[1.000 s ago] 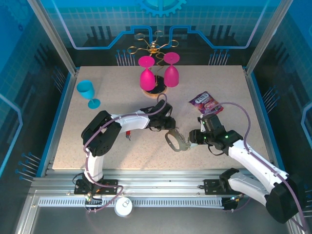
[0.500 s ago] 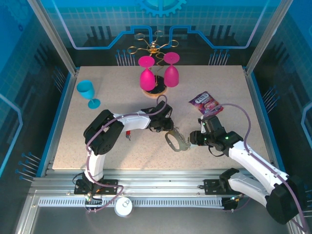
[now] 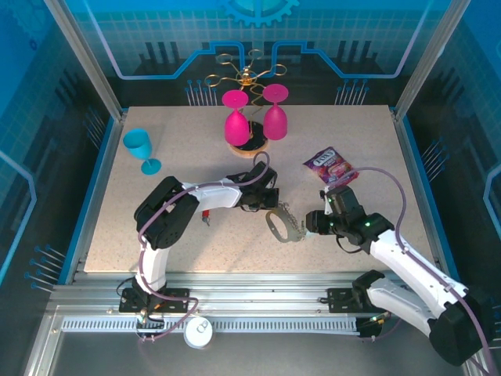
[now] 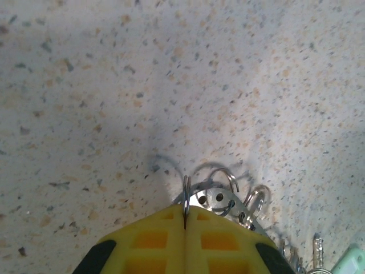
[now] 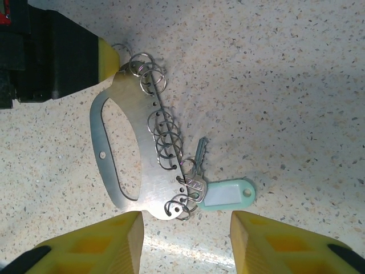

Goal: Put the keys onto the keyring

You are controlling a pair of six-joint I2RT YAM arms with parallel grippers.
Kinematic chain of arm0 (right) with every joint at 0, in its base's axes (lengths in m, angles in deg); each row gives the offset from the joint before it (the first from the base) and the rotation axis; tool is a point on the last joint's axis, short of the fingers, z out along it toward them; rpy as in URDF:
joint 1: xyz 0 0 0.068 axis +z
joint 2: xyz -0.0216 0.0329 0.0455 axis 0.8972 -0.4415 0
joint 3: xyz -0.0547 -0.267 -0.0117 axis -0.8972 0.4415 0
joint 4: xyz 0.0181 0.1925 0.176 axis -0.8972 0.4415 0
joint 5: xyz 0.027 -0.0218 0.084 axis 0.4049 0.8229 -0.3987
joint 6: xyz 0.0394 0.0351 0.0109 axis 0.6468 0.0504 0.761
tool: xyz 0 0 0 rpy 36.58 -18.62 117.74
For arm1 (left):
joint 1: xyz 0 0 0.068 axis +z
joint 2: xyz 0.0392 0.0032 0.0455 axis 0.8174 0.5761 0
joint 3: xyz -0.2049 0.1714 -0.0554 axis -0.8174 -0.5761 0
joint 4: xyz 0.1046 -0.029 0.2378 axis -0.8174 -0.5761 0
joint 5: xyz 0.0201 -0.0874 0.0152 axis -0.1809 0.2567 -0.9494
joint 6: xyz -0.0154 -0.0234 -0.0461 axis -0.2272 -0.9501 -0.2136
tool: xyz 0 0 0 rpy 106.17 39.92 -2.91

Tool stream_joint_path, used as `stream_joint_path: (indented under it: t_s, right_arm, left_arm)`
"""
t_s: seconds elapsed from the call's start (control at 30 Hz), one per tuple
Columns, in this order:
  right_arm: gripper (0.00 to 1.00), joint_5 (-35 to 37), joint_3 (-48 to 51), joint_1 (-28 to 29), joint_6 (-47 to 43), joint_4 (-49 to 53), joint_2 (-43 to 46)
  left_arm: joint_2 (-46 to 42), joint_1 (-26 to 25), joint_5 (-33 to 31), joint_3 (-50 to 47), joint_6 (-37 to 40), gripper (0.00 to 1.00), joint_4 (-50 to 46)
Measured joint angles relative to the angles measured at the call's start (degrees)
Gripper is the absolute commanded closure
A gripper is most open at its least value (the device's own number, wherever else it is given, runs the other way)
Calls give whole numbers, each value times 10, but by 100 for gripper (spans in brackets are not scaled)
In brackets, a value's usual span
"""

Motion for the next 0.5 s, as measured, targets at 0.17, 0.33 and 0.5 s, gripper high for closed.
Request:
stream_joint_path:
  t_s: [0.17,0.33,0.5]
  right_arm:
    - [53,2,-2,0,-17,-1,17]
    - [52,10,-18,0,-56,-18,34]
    - [52,15,-27,-1,-111,-67,54]
  left_arm:
    - [-89,-2,-9,-57,61,100,38]
    - [-205,-6,-3,-98,171,100,100]
    - [-279,-7,36,-154,286,100,158]
